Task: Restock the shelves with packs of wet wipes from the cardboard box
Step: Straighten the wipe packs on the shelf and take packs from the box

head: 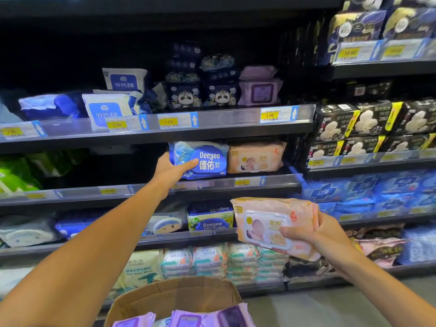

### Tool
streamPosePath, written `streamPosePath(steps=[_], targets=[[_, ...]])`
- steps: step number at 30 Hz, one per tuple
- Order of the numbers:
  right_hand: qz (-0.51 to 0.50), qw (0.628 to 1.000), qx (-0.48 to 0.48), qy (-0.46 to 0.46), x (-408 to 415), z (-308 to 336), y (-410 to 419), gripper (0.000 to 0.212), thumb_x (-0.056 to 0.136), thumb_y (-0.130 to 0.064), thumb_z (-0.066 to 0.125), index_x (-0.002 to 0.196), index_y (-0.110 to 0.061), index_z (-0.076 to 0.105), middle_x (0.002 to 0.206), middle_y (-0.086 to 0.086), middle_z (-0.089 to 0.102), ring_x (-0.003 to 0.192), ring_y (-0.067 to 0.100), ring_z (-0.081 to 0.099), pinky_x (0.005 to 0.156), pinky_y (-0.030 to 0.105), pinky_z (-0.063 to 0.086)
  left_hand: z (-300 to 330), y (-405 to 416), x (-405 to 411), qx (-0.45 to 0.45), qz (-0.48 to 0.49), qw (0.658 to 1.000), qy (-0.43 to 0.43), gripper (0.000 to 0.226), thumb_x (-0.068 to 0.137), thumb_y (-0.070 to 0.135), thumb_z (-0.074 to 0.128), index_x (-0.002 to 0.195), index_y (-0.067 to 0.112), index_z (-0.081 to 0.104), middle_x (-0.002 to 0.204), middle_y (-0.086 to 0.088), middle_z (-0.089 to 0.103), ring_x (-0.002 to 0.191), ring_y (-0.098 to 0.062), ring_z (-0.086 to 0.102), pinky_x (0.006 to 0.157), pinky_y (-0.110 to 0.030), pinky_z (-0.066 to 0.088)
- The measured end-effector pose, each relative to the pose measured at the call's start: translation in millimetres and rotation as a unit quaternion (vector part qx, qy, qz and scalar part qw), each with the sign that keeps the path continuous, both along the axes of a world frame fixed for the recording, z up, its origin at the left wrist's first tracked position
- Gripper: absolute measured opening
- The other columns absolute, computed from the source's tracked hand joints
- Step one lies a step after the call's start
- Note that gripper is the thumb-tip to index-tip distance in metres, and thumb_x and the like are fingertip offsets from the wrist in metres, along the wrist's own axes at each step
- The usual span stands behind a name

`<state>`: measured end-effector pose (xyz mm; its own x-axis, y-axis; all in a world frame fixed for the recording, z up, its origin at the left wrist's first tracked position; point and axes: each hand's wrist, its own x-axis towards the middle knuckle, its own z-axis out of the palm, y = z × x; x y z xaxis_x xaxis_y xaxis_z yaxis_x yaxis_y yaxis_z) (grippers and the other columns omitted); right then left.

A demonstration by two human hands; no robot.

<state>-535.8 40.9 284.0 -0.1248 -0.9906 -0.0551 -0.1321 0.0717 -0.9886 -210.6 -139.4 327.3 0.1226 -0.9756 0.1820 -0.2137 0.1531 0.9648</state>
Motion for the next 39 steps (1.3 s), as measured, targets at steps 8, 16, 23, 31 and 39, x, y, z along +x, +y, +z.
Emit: streamPosePath(steps=[8, 16, 23, 31, 39], targets=[[0.022, 1.000, -0.001, 0.019, -3.5, -3.6, -8.1, 0.043, 0.068, -0.008, 0.088, 0.107, -0.012, 0.071, 0.092, 0.001, 0.079, 0.085, 0.017, 0.076, 0.066, 0.024, 0.057, -7.0, -28.4, 20.5, 0.009, 0.033, 0.987, -0.159, 0.056, 0.075, 0.033, 0.086, 0.117, 0.006, 0.061, 0.108, -0.008, 0.071, 0.095, -0.018, 0.069, 0.076, -0.031, 0.056], [0.031, 0.999, -0.010, -0.008, 4.0, 2.4, -9.1, 0.043, 0.069, -0.009, 0.087, 0.109, -0.011, 0.070, 0.094, 0.002, 0.079, 0.086, 0.018, 0.076, 0.065, 0.025, 0.058, -19.2, -13.3, 23.7, 0.022, 0.161, 0.945, -0.285, 0.080, 0.073, 0.040, 0.087, 0.131, 0.002, 0.047, 0.132, -0.018, 0.051, 0.122, -0.034, 0.052, 0.098, -0.048, 0.050], [0.026, 0.998, -0.037, -0.038, 21.0, 20.0, -2.3, 0.046, 0.070, -0.009, 0.087, 0.111, -0.012, 0.068, 0.098, 0.003, 0.078, 0.089, 0.019, 0.076, 0.072, 0.030, 0.060, -25.7, 74.1, -21.0, -0.194, 0.099, 0.973, -0.079, 0.036, 0.091, 0.007, 0.065, 0.125, 0.018, 0.057, 0.123, 0.005, 0.054, 0.114, -0.015, 0.055, 0.099, -0.030, 0.048], [0.028, 0.996, -0.077, -0.044, 28.4, 38.1, 1.4, 0.047, 0.070, -0.006, 0.087, 0.113, -0.011, 0.067, 0.100, 0.005, 0.078, 0.093, 0.022, 0.075, 0.083, 0.039, 0.059, -35.5, 113.0, -75.1, 0.070, -0.187, 0.978, 0.062, 0.077, 0.086, 0.037, 0.075, 0.147, 0.030, 0.029, 0.131, 0.008, 0.060, 0.112, -0.005, 0.063, 0.080, -0.020, 0.056], [0.051, 0.987, -0.150, -0.005, 14.5, 46.9, -28.1, 0.071, 0.067, -0.019, 0.093, 0.127, -0.013, 0.057, 0.116, 0.006, 0.073, 0.107, 0.020, 0.071, 0.090, 0.040, 0.059, -14.3, 100.7, -79.0, 0.019, -0.161, 0.984, 0.075, 0.058, 0.069, 0.024, 0.090, 0.119, 0.015, 0.061, 0.106, 0.001, 0.076, 0.098, -0.015, 0.073, 0.075, -0.025, 0.059]])
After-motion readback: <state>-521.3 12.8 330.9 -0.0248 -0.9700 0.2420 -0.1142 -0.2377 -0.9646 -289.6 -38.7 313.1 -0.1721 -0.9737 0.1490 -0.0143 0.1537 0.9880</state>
